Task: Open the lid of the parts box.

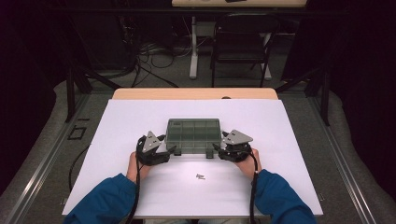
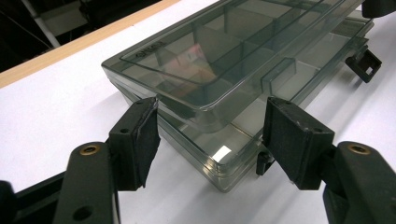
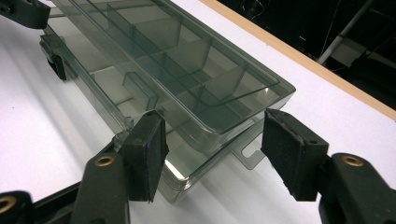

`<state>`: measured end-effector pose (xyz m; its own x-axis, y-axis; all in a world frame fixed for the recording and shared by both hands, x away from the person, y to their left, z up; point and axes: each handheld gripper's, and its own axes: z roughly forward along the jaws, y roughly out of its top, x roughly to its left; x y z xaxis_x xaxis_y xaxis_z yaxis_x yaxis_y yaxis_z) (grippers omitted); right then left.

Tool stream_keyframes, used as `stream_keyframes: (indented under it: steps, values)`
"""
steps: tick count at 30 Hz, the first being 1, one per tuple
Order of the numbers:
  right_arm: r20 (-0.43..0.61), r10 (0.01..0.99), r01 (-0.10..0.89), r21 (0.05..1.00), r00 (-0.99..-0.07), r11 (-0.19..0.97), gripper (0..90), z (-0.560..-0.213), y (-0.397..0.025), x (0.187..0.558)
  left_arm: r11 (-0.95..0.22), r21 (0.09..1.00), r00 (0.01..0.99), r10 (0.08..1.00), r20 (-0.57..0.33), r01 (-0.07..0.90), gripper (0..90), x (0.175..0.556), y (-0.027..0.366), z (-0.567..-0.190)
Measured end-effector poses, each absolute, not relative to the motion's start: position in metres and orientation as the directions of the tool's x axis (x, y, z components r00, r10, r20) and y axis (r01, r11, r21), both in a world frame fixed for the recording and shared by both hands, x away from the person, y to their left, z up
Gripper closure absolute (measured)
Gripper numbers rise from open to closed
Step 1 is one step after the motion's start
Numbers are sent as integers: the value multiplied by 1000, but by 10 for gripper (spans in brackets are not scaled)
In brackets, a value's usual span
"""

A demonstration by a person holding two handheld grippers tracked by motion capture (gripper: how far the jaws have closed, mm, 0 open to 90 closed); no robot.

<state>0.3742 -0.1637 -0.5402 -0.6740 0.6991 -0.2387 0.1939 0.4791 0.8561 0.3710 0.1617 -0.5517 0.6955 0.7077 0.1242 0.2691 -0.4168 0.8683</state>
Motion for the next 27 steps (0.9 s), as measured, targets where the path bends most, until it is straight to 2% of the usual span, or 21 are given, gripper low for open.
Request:
stream_keyframes:
  steps: [3, 15, 27]
  values:
    - [-240, 700, 187, 861, -672, 474, 410, -540, -164, 374, -415, 872, 692, 710, 131, 261, 369, 371, 162, -551]
    - [-257, 707, 166, 867, -659, 470, 471, -538, -163, 375, -408, 888, 666, 726, 174, 213, 516, 372, 165, -548]
    - [-262, 717, 156, 874, -645, 460, 530, -536, -163, 377, -397, 897, 648, 739, 186, 195, 607, 378, 167, -548]
